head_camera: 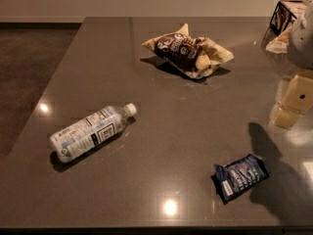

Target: Move brown chip bag near blue plastic bottle

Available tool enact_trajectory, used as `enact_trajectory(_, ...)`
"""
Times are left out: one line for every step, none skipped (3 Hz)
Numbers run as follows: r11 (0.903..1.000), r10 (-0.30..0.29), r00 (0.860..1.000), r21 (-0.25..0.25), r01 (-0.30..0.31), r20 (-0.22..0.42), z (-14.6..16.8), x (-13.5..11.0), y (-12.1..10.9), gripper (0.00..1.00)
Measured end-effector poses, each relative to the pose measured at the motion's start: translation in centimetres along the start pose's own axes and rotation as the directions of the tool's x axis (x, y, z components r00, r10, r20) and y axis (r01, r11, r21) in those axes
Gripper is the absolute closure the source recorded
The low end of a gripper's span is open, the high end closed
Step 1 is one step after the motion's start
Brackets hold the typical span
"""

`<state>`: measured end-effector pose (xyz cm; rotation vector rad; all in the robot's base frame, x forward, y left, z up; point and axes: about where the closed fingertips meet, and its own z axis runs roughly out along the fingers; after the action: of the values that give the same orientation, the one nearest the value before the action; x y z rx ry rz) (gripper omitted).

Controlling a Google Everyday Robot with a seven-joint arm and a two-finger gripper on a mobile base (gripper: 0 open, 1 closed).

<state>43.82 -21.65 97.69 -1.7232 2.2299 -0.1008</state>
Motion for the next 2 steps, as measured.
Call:
enact_trajectory(1.0, 0.0, 1.0, 0.0, 0.0, 0.0, 0.0, 0.0, 0.0, 0.0)
enact_trajectory(0.9986, 0.053, 0.999, -0.01, -0.052, 0.013, 1.2, -0.9, -2.4, 0.0)
